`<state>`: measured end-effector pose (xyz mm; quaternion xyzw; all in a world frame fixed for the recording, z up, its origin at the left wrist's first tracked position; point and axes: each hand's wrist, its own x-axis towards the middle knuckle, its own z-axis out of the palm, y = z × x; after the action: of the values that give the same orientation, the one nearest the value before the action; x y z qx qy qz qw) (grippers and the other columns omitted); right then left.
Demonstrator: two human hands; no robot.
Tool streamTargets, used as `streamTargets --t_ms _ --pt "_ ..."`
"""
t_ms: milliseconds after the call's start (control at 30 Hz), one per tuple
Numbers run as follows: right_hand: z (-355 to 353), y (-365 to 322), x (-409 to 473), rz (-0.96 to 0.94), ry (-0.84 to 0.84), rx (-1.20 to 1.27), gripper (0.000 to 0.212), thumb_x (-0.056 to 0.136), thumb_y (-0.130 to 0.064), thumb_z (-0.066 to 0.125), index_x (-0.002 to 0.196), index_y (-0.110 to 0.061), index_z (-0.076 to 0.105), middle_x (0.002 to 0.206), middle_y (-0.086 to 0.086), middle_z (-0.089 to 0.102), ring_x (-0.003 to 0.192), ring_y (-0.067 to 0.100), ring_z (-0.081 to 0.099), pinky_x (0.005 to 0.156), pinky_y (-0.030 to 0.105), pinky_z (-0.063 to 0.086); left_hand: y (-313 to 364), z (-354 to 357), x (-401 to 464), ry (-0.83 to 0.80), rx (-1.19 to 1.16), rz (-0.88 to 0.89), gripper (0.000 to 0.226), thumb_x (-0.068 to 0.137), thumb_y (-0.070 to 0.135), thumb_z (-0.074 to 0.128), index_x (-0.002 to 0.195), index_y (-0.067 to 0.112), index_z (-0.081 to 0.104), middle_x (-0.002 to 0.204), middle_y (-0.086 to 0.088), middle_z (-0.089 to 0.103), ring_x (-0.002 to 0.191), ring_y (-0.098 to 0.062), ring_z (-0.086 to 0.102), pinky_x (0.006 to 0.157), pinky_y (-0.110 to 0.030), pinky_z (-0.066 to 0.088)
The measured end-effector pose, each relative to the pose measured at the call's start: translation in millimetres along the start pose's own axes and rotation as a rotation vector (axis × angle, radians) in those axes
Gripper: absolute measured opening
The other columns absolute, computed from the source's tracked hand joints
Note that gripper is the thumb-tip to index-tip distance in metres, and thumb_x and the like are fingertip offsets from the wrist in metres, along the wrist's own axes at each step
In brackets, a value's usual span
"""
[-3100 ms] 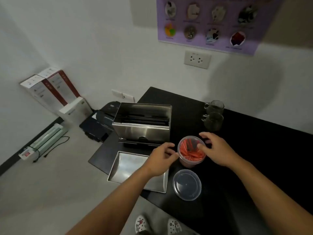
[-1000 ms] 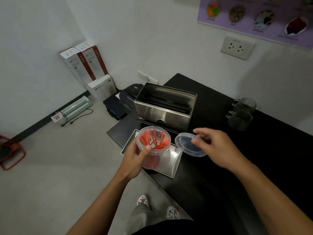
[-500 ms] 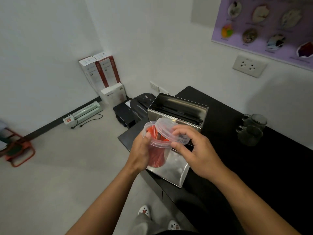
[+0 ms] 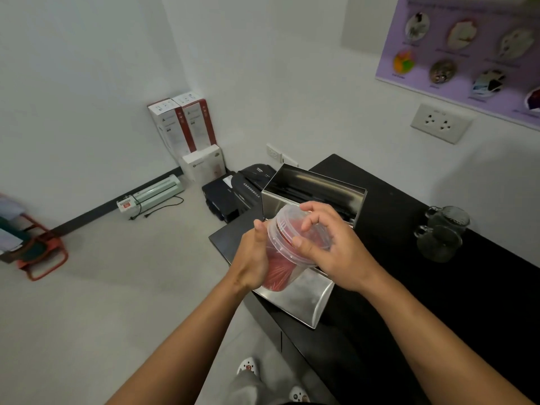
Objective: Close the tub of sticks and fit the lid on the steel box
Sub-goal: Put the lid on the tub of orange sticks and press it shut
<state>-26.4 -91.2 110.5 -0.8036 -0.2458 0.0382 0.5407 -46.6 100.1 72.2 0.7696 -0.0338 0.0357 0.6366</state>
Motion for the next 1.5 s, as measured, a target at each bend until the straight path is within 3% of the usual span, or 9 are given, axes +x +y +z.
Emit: streamTargets --t_ms 167,267,367,467,633,833,1100,1300,1500 --pt "5 4 2 0.008 -0.080 -0.120 0.052 0.080 -0.065 0.070 0.113 -0.031 0.049 0.159 -0.016 0.034 0.141 0.001 0.040 0.107 0.027 0.041 5 -1 5 -0.025 0.029 0.023 0.097 0.089 0.086 0.005 0.116 0.026 0.076 0.107 -0.007 0.080 0.104 -0.027 0.076 0.100 -0.059 0.054" --pt "7 8 3 0.065 -0.126 -0.161 0.077 0.074 -0.080 0.065 0.130 -0.034 0.038 0.154 -0.023 0.026 0.140 0.006 0.038 0.104 0.024 0.041 7 -3 7 -0.064 0.047 0.014 0.101 0.088 0.086 0.002 0.117 0.025 0.077 0.106 -0.006 0.081 0.102 -0.027 0.077 0.099 -0.059 0.055" --pt "12 13 4 0.066 -0.098 -0.163 0.065 0.074 -0.071 0.071 0.119 -0.039 0.038 0.150 -0.010 0.042 0.130 0.013 0.053 0.097 0.036 0.054 3 -6 8 -0.082 0.043 -0.013 0.106 0.086 0.088 0.001 0.117 0.022 0.078 0.106 -0.008 0.081 0.102 -0.029 0.077 0.099 -0.061 0.055" --pt "16 18 4 0.055 -0.017 -0.129 0.059 0.072 -0.060 0.079 0.113 -0.040 0.041 0.130 -0.014 0.054 0.112 0.009 0.062 0.084 0.040 0.059 0 -3 7 -0.094 -0.004 -0.046 0.109 0.084 0.091 0.003 0.119 0.019 0.077 0.108 -0.013 0.081 0.104 -0.033 0.077 0.101 -0.063 0.054" --pt "12 23 4 0.064 0.026 -0.057 0.054 0.072 -0.058 0.080 0.109 -0.042 0.044 0.123 -0.014 0.058 0.104 0.013 0.066 0.075 0.041 0.061 -2 -1 4 0.098 -0.071 -0.147 0.095 0.091 0.085 0.006 0.116 0.031 0.079 0.113 0.000 0.080 0.112 -0.019 0.074 0.108 -0.058 0.051" --pt "5 17 7 0.118 0.165 0.037 0.061 0.072 -0.065 0.075 0.117 -0.038 0.045 0.133 -0.023 0.051 0.117 0.001 0.057 0.088 0.024 0.053 -6 1 -3 0.116 -0.354 -0.390 0.070 0.084 0.080 0.047 0.120 0.029 0.078 0.120 -0.011 0.079 0.115 -0.033 0.074 0.090 -0.055 0.062" --pt "3 4 2 0.143 0.032 0.021 0.100 0.076 -0.082 0.062 0.157 -0.036 0.025 0.155 -0.007 0.040 0.136 0.010 0.050 0.106 0.040 0.052 -1 9 -5 0.176 -0.436 -0.462 0.065 0.088 0.067 0.059 0.126 0.017 0.071 0.114 -0.016 0.080 0.099 -0.032 0.081 0.069 -0.041 0.065" --pt "7 6 3 0.120 0.112 0.028 0.087 0.082 -0.078 0.057 0.157 -0.041 0.031 0.155 -0.014 0.041 0.138 -0.005 0.043 0.098 0.013 0.046 5 12 -5 0.175 -0.403 -0.477 0.064 0.085 0.070 0.059 0.122 0.019 0.073 0.111 -0.015 0.080 0.095 -0.032 0.081 0.067 -0.040 0.064" --pt "6 8 -1 -0.040 0.062 -0.094 0.080 0.089 -0.063 0.060 0.158 -0.034 0.032 0.159 -0.012 0.034 0.148 0.007 0.033 0.116 0.034 0.039 7 4 -8 0.093 -0.406 -0.544 0.049 0.086 0.069 0.060 0.107 0.030 0.082 0.105 -0.010 0.083 0.096 -0.027 0.081 0.066 -0.035 0.063"
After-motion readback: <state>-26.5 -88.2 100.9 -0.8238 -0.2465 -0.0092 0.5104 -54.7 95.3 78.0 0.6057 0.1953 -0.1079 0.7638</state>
